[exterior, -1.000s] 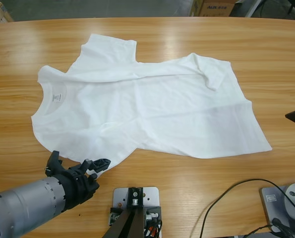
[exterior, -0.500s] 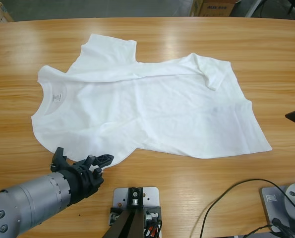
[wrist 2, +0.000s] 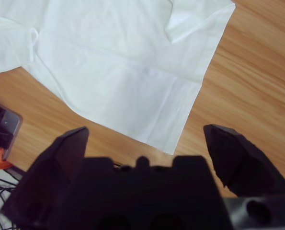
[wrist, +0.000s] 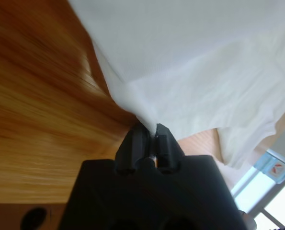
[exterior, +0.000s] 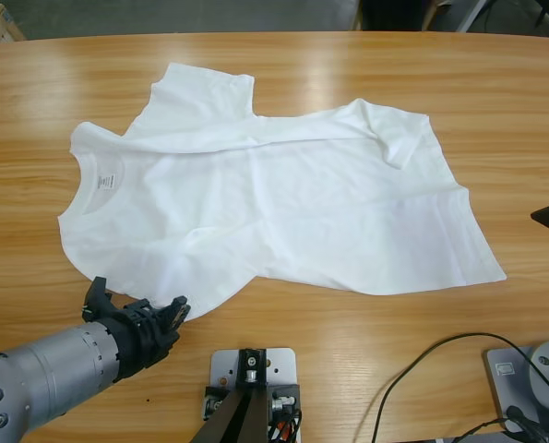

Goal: Fold clothes

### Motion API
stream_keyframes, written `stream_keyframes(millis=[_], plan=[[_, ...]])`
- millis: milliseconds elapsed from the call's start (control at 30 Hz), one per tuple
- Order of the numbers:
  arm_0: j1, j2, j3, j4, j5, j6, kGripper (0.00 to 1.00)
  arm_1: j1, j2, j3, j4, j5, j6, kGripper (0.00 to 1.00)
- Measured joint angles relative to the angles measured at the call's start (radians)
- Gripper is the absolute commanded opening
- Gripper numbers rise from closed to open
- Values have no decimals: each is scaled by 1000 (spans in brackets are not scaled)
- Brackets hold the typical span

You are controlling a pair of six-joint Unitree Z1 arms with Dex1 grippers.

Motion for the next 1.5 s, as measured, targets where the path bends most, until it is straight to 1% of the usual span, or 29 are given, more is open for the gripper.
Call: stream_keyframes(millis=[167, 333, 400, 533, 633, 767, 867, 1200, 1333, 1400, 1500], plan=[[1, -57, 48, 13, 0, -2, 0, 0, 0, 0, 0, 0, 0, 982], [-20, -207, 63, 179, -2, -52, 0, 0, -1, 0, 0, 0, 0, 982], [-32, -253, 49, 240, -6, -69, 0, 0, -1, 0, 0, 0, 0, 982], [-67, -326, -20, 371, -33, -109, 0, 0, -1, 0, 0, 0, 0, 982], [-121, -368, -44, 435, -47, -174, 0, 0, -1, 0, 0, 0, 0, 982], [-212, -396, -63, 476, -66, -293, 0, 0, -1, 0, 0, 0, 0, 982], [-256, -402, -88, 492, -79, -333, 0, 0, -1, 0, 0, 0, 0, 982], [-336, -421, -174, 609, -127, -402, 0, 0, -1, 0, 0, 0, 0, 982], [-351, -433, -178, 652, -132, -422, 0, 0, -1, 0, 0, 0, 1, 1000], [-352, -438, -178, 662, -132, -426, 0, 0, 1, -4, 23, 1, 34, 1000], [-352, -457, -176, 675, -126, -427, 0, 0, 17, -42, 123, 1, 228, 1000]])
